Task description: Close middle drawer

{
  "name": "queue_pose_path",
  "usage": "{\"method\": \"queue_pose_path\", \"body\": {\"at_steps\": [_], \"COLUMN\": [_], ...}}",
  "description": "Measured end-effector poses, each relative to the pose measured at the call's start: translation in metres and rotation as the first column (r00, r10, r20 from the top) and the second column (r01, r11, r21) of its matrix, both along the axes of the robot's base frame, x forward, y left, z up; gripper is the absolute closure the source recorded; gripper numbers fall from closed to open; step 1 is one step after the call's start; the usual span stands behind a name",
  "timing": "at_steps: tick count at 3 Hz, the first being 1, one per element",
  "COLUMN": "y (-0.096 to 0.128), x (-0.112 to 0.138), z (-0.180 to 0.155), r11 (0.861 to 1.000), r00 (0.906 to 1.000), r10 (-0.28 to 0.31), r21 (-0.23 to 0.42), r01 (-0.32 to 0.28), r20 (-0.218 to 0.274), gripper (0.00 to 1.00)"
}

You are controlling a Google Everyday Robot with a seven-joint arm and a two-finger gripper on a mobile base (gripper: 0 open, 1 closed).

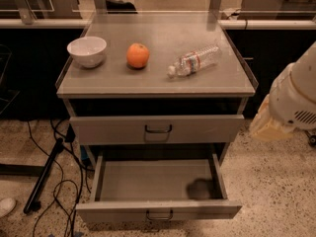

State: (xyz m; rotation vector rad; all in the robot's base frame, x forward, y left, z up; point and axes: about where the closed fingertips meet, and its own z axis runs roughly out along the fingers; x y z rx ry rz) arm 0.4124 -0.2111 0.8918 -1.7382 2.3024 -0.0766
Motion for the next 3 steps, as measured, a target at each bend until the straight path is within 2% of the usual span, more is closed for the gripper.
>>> {"method": "queue_pose_path", "body": {"at_steps": [1,2,3], "y": [0.002,0.002,0.006], "x": [-0.014,-0.014,-0.026], "z": [-0.055,-0.055,-0.073], "r11": [1.0,1.0,1.0], "r00": [0.9973,0.9973,0.9939], "r10": [0.001,0.001,0.007], "r21": [0.009,0.009,0.023], "r01": [-0.001,-0.001,-0.004], "r20": [-0.073,-0.073,-0.11], "gripper": [1.0,1.0,1.0]}}
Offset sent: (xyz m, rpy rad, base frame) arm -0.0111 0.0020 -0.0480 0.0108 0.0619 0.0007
